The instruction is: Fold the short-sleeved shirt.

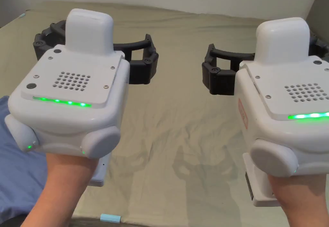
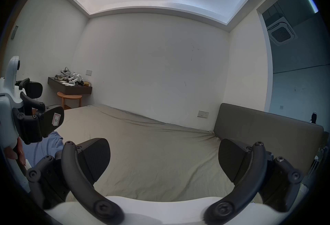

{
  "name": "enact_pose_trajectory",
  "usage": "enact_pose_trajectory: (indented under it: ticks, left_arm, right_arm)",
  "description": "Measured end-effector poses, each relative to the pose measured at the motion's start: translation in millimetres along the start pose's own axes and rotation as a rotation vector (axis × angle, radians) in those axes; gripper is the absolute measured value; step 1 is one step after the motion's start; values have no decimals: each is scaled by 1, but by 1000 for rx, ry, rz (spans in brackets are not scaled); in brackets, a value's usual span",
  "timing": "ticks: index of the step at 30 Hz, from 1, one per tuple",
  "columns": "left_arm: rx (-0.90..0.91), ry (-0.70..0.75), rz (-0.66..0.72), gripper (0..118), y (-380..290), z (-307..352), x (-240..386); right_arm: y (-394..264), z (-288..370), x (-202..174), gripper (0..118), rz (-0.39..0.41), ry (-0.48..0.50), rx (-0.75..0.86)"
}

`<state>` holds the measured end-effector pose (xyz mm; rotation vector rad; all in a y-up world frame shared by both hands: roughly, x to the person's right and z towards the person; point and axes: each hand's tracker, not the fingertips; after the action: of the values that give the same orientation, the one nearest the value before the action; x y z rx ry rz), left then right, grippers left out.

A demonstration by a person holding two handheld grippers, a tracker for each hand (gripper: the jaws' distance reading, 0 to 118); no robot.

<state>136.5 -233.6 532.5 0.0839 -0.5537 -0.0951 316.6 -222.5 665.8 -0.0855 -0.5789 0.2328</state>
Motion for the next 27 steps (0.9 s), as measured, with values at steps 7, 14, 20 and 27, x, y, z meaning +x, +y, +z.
enact_pose_trajectory:
  ticks: [7,14,20,27]
  left_arm:
    - [-13,-2,17,118,-1,0,-4]
    - [16,40,-138,118,-2,1,0]
    - [190,173,-937,118,-40,-9,24]
    - [306,214,-1067,118,-76,-8,28]
  right_arm:
    - [0,-1,0,118,-3,4,-2]
    - [-5,-6,-3,118,123,-4,-19]
    - [-38,-7,-28,118,888,-130,164]
    - [-59,-13,-35,118,993,-114,184]
